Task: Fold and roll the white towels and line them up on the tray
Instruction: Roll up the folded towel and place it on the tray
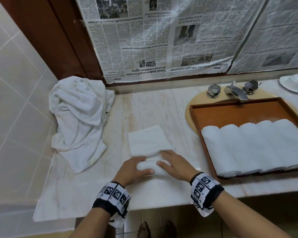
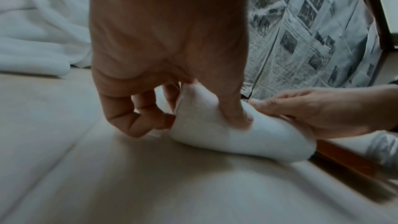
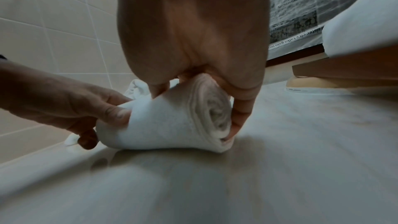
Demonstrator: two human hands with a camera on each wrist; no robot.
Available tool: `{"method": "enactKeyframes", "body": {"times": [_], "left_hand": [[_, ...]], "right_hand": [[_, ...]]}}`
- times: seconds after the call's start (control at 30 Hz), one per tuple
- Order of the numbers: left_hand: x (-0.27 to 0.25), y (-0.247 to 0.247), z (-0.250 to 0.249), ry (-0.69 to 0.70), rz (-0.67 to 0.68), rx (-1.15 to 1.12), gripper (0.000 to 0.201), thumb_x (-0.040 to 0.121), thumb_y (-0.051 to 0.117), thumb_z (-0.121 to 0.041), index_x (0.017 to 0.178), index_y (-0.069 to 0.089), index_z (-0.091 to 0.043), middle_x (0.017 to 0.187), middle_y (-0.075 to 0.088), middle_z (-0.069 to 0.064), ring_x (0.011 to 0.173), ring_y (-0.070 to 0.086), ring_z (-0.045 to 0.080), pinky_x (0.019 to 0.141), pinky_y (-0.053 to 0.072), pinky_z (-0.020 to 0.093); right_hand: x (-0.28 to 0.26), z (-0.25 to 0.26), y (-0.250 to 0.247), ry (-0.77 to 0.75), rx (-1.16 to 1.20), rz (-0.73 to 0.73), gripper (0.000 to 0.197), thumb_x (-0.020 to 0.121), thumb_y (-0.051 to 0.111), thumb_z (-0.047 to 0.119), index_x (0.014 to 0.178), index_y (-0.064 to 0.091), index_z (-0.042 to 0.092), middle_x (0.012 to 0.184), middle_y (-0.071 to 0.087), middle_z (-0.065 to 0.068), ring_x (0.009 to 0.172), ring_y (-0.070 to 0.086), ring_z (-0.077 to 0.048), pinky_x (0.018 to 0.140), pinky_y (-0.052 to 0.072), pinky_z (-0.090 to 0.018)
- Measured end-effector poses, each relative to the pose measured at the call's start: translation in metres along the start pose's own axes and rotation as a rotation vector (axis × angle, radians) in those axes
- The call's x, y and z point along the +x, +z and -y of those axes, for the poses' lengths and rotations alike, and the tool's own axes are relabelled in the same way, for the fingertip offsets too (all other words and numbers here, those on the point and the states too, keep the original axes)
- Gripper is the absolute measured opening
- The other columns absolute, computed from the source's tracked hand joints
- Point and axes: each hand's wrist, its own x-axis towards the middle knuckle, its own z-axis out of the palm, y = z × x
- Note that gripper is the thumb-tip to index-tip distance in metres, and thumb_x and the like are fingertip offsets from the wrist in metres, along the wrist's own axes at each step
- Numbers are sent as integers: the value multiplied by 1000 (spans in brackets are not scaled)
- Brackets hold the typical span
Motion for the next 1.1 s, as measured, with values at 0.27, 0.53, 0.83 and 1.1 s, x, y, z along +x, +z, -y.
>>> {"method": "enactKeyframes", "body": {"times": [0.27,0.53,0.83,1.1], "left_hand": [[-9,-1,0,-74,94,-49,102,65,80,-70,150,40,-31,151,45,-3,134,46,15,102,36,23],[-20,6,5,-82,57,-96,88,70,78,-67,145,48,-31,148,48,-6,133,47,15,104,39,26],[-32,15,11,117,-77,141,64,74,54,-82,125,60,-44,112,53,-14,106,49,10,92,46,34],[-25,24,13,3,-95,-53,52,77,50,-82,83,64,-33,87,68,-12,87,62,9,83,50,31]], "right_hand": [[-3,0,-5,97,132,37,97,88,58,64,159,9,19,165,13,3,148,24,-16,117,25,-30],[-21,-5,3,-61,-47,77,60,76,69,69,119,54,29,115,45,11,95,54,-15,82,46,-31],[-11,-5,-2,66,110,214,50,82,63,69,91,64,20,91,66,5,84,59,-13,75,44,-29],[-37,1,30,-172,-386,-150,62,90,35,64,132,53,22,127,52,1,112,51,-22,86,45,-37]]}}
